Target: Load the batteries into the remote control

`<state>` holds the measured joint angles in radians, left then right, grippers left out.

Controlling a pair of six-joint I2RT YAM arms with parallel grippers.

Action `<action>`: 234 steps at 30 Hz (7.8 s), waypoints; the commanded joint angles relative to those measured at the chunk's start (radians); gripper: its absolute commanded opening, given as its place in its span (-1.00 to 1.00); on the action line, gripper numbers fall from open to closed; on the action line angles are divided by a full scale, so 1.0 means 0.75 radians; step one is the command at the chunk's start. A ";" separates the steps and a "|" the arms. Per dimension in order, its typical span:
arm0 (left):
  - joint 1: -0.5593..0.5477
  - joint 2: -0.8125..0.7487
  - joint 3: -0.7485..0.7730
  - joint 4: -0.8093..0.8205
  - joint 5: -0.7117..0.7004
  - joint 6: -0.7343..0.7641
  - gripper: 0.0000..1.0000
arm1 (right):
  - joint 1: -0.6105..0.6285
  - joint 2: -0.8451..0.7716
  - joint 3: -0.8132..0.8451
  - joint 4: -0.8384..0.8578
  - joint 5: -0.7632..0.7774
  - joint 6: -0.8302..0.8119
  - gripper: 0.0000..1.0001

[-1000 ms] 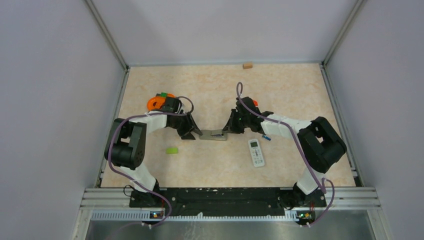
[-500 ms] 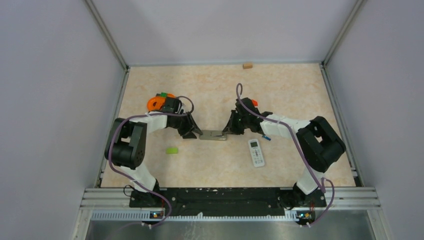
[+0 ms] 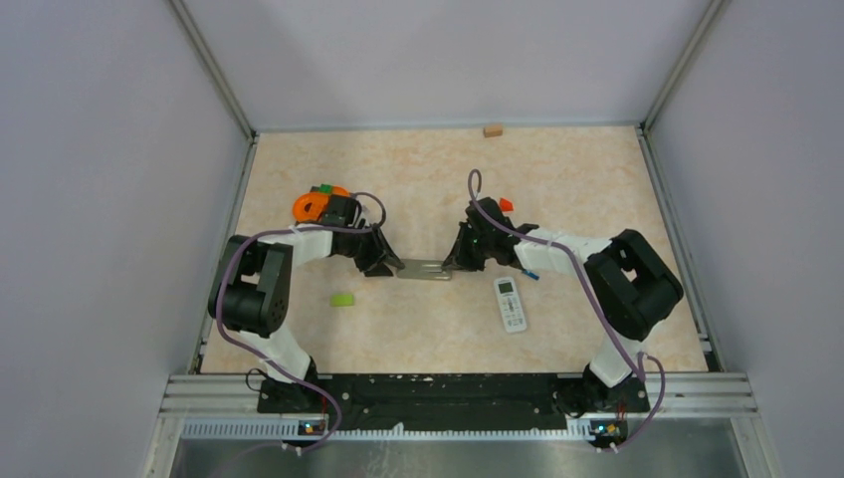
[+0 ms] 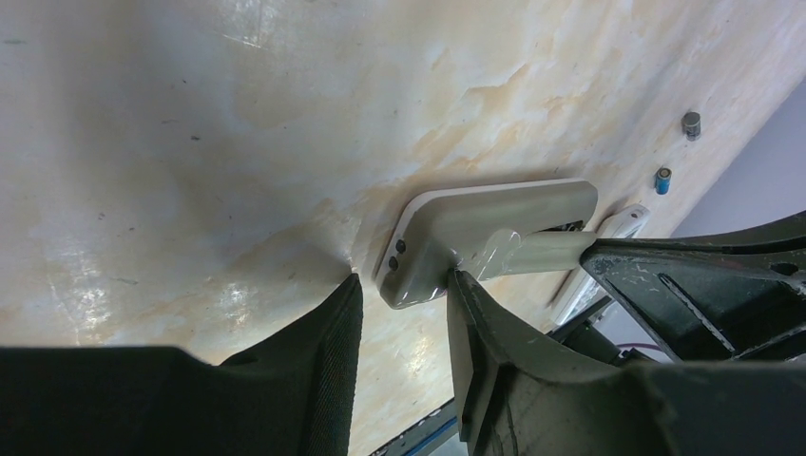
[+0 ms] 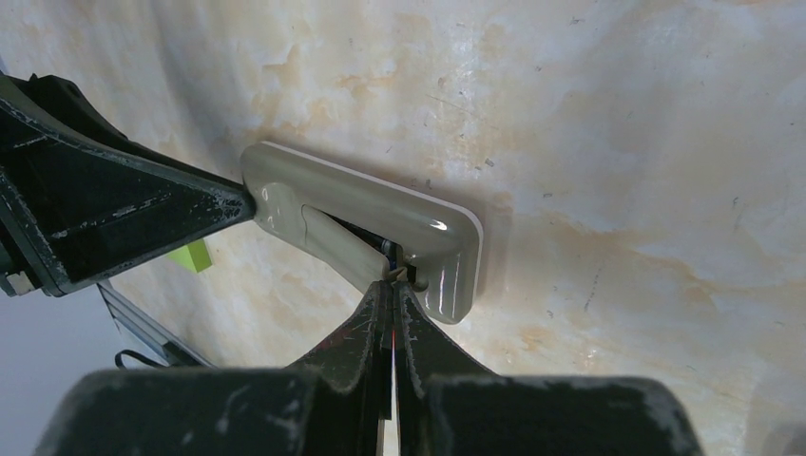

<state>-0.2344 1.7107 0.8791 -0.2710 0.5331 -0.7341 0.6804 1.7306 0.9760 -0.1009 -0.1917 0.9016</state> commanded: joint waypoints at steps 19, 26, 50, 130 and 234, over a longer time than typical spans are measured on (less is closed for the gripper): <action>-0.004 -0.042 0.019 -0.036 -0.037 0.010 -0.11 | 0.036 -0.019 0.153 -0.184 0.119 -0.048 -0.63; -0.004 -0.040 0.034 -0.049 -0.056 0.011 -0.09 | 0.036 -0.075 0.154 -0.183 0.124 -0.072 -0.24; -0.004 -0.026 0.033 -0.052 -0.063 0.019 -0.06 | 0.090 0.133 0.294 -0.317 0.247 -0.189 0.17; 0.237 -0.926 0.121 -0.022 -0.888 0.168 0.97 | 0.032 0.784 1.206 -0.416 0.587 -0.694 0.45; 0.118 -0.658 0.134 -0.075 0.082 -0.459 -1.00 | 0.355 -0.285 0.349 0.155 0.235 -0.670 0.59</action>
<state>-0.1448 1.2118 0.9108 -0.2207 0.6693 -1.0374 0.9024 1.5116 1.1790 0.0803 -0.2203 0.5087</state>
